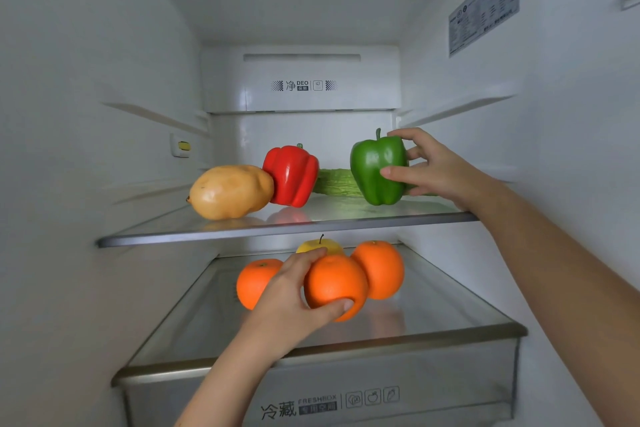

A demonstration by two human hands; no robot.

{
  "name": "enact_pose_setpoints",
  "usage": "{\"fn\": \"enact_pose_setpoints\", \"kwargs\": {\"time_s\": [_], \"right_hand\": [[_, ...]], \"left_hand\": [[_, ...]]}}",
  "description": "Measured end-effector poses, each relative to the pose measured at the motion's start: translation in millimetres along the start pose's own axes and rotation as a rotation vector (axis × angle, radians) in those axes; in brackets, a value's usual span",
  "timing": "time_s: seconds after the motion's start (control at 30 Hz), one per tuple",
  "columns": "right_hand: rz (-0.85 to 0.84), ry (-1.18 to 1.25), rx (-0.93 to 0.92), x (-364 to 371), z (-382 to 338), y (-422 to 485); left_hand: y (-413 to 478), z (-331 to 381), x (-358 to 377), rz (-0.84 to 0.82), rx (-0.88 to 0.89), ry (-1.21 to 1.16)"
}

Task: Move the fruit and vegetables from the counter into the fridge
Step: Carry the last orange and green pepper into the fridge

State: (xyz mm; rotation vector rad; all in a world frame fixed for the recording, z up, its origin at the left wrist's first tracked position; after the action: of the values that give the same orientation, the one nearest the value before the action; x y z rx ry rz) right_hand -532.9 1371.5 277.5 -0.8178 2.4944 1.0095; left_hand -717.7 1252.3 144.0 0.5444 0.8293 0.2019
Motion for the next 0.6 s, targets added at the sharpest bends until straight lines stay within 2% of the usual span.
{"fn": "enact_pose_setpoints", "kwargs": {"time_s": [0.6], "right_hand": [[0.064, -0.058, -0.011, -1.3, 0.7, -3.5]], "left_hand": [[-2.7, 0.7, -0.9, -0.01, 0.02, -0.035]]}}
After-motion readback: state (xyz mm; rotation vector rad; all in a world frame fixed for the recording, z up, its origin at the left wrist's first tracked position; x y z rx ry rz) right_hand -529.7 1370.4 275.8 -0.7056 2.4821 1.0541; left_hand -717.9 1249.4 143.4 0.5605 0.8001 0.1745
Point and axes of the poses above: each hand's wrist, its own y-axis towards the middle knuckle, its own x-axis out of the palm, z = x × y, the point moved 3 cm from there along y, towards the middle knuckle, and after that the axes turned 10 degrees about -z, right-handed, at the moved point
